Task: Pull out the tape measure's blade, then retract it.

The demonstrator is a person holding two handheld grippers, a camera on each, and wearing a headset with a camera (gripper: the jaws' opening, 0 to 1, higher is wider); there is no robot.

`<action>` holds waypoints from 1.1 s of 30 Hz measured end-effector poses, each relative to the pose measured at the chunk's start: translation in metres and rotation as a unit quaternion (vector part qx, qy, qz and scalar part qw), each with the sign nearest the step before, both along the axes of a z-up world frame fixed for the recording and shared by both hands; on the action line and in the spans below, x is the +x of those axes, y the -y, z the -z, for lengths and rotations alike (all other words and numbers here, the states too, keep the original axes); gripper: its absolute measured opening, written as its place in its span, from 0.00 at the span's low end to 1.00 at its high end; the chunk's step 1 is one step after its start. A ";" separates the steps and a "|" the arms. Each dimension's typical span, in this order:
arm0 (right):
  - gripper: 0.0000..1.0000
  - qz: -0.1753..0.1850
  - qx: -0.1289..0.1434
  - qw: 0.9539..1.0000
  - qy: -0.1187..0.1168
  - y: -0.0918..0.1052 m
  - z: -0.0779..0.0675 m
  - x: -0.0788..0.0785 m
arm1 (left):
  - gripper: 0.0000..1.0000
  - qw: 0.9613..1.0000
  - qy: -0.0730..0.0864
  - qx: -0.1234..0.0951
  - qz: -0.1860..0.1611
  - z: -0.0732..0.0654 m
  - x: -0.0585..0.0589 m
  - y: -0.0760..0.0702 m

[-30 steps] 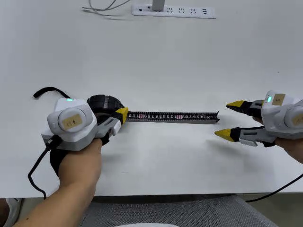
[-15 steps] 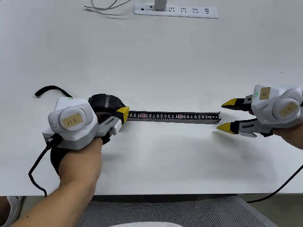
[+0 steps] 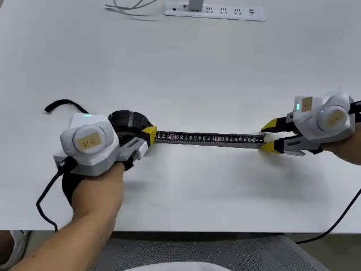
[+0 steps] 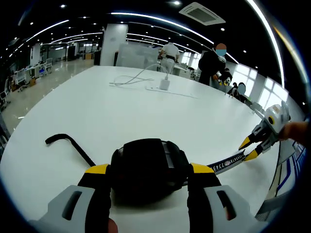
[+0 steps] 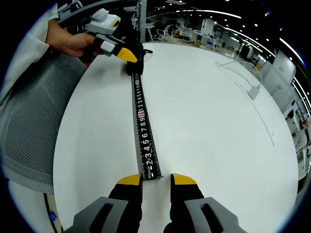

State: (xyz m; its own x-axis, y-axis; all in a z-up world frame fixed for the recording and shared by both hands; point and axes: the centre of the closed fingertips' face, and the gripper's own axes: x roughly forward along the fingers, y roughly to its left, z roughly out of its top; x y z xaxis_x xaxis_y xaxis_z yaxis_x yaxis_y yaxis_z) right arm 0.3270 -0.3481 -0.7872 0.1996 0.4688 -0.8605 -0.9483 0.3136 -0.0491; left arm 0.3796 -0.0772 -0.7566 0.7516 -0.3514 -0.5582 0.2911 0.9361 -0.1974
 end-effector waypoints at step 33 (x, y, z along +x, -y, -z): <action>0.11 -0.031 -0.013 0.999 -0.020 -0.004 0.003 -0.007 | 0.59 1.000 -0.015 0.003 0.003 0.002 0.000 -0.001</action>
